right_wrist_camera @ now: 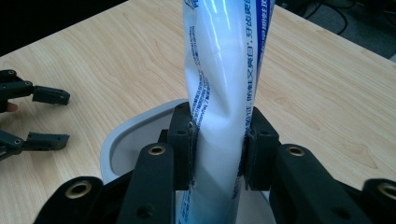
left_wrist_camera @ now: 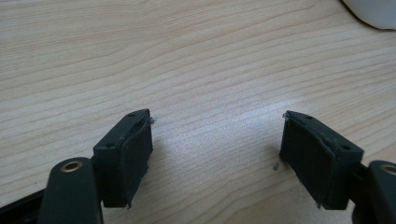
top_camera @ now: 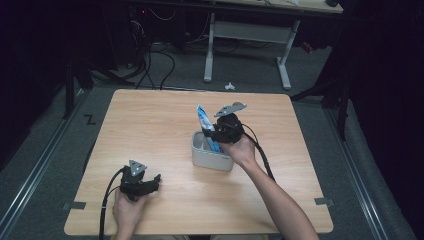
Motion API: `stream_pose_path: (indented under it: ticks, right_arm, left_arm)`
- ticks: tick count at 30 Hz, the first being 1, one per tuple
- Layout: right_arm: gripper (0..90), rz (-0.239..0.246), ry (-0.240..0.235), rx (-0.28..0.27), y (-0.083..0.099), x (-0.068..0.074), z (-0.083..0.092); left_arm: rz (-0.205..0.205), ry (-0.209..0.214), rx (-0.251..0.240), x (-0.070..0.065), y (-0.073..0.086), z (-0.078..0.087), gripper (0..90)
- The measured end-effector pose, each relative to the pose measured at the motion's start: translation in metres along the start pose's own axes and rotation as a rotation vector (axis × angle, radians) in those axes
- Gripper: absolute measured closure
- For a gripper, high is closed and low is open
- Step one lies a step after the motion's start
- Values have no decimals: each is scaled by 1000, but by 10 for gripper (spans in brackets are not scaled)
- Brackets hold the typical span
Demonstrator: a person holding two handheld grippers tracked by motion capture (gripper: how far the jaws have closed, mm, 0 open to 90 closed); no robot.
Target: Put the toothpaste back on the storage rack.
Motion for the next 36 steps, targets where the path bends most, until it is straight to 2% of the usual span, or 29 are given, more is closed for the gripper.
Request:
stream_pose_path:
  ticks: [11,15,25,36]
  right_arm:
    - [691,9,2,-7,1,2,3]
    - [689,42,15,8,2,6,3]
    - [686,25,14,15,10,6,3]
    - [676,35,18,19,15,6,2]
  left_arm:
    - [-1,-2,-1,0,0,0,257]
    - [-1,-2,-1,0,0,0,257]
    - [-1,-1,1,0,0,0,257]
    - [-1,-1,1,0,0,0,257]
Point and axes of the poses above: each handheld gripper's, and its own axes: z roughly backward along the jaws, y roughly out of its underside, x roughly to its left, the point moved 2 cm from there along -z, roughly forward along the jaws, and after that the axes turned 9 degrees about z, right-handed, at the moved point
